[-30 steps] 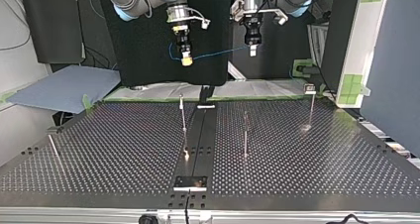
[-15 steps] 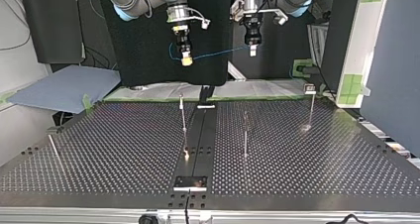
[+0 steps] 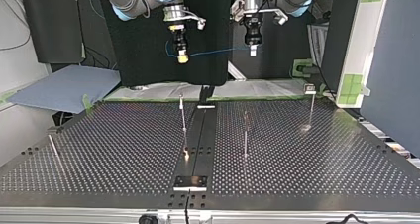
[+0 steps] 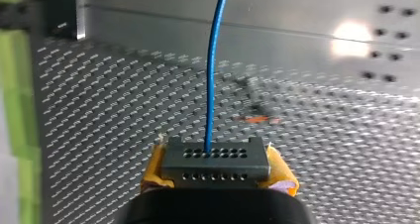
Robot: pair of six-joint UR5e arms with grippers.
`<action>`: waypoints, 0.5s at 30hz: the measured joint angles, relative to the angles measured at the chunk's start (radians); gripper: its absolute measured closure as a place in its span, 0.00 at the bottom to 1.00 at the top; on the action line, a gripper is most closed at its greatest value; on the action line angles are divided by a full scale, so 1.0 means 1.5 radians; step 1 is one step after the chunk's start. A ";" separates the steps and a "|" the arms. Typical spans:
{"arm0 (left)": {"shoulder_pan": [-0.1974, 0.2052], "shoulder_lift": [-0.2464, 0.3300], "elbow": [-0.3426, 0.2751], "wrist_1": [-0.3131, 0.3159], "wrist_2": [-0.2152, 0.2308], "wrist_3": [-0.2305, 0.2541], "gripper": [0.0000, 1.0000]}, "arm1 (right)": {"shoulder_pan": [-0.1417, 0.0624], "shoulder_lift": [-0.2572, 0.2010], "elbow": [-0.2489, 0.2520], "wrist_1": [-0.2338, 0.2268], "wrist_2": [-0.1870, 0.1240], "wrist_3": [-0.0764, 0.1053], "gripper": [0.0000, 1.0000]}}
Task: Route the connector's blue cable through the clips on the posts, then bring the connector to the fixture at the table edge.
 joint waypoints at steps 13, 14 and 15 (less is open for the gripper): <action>0.000 0.000 0.000 0.000 0.000 0.000 1.00 | -0.004 0.031 0.001 0.006 0.000 0.000 1.00; 0.000 0.000 0.000 0.000 0.000 0.000 1.00 | -0.004 0.031 0.001 0.006 0.000 0.000 1.00; -0.001 -0.001 0.001 -0.001 -0.001 0.001 1.00 | -0.004 0.031 0.001 0.006 0.000 0.000 1.00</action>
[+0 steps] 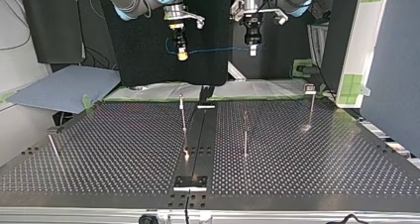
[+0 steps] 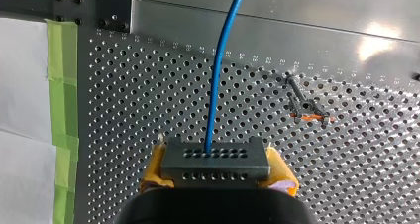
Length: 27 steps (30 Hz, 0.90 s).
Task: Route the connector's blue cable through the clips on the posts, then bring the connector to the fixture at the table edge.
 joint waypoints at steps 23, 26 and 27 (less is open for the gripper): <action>-0.065 -0.099 0.091 -0.057 -0.026 0.009 1.00 | 0.000 0.000 0.000 0.000 0.000 0.000 1.00; -0.065 -0.103 0.092 -0.057 -0.026 0.009 1.00 | 0.000 0.000 0.000 0.000 0.000 0.000 1.00; -0.065 -0.103 0.092 -0.056 -0.026 0.008 1.00 | -0.001 0.001 -0.001 0.000 -0.001 0.000 1.00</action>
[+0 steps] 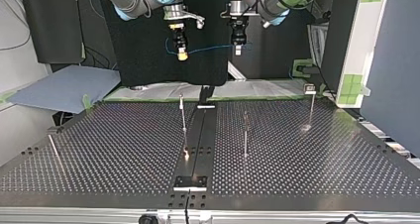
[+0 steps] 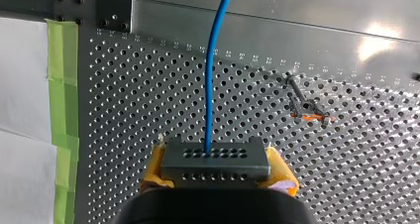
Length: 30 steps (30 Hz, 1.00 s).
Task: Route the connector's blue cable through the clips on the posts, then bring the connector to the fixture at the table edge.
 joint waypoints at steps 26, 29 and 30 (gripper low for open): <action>0.045 0.123 0.052 -0.101 -0.028 -0.043 1.00 | -0.037 -0.087 -0.123 0.116 -0.091 0.123 1.00; 0.049 0.138 0.059 -0.115 -0.028 -0.045 1.00 | -0.042 -0.102 -0.138 0.131 -0.102 0.132 1.00; 0.052 0.144 0.061 -0.121 -0.028 -0.046 1.00 | -0.043 -0.107 -0.144 0.136 -0.105 0.133 1.00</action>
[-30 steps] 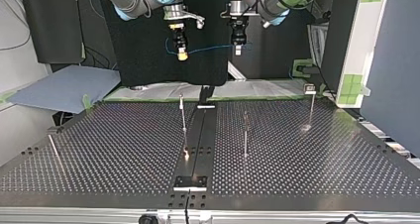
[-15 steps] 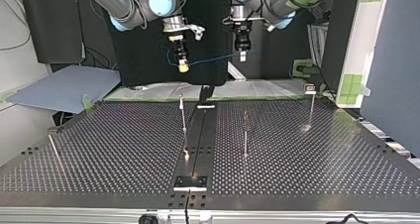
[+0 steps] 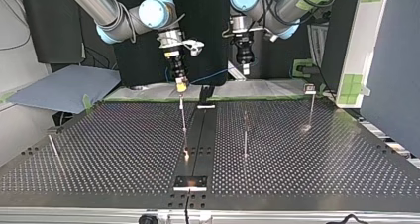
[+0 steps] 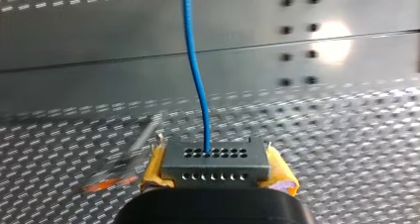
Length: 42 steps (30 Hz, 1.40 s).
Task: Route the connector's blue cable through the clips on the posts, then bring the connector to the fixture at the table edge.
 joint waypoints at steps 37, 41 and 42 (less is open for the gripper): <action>0.130 0.182 0.070 -0.145 0.108 0.028 1.00 | -0.022 -0.040 -0.119 0.115 -0.049 0.023 1.00; 0.137 0.179 0.072 -0.149 0.127 0.026 1.00 | -0.029 -0.040 -0.121 0.116 -0.050 0.029 1.00; 0.139 0.176 0.073 -0.150 0.132 0.026 1.00 | -0.031 -0.040 -0.121 0.116 -0.051 0.030 1.00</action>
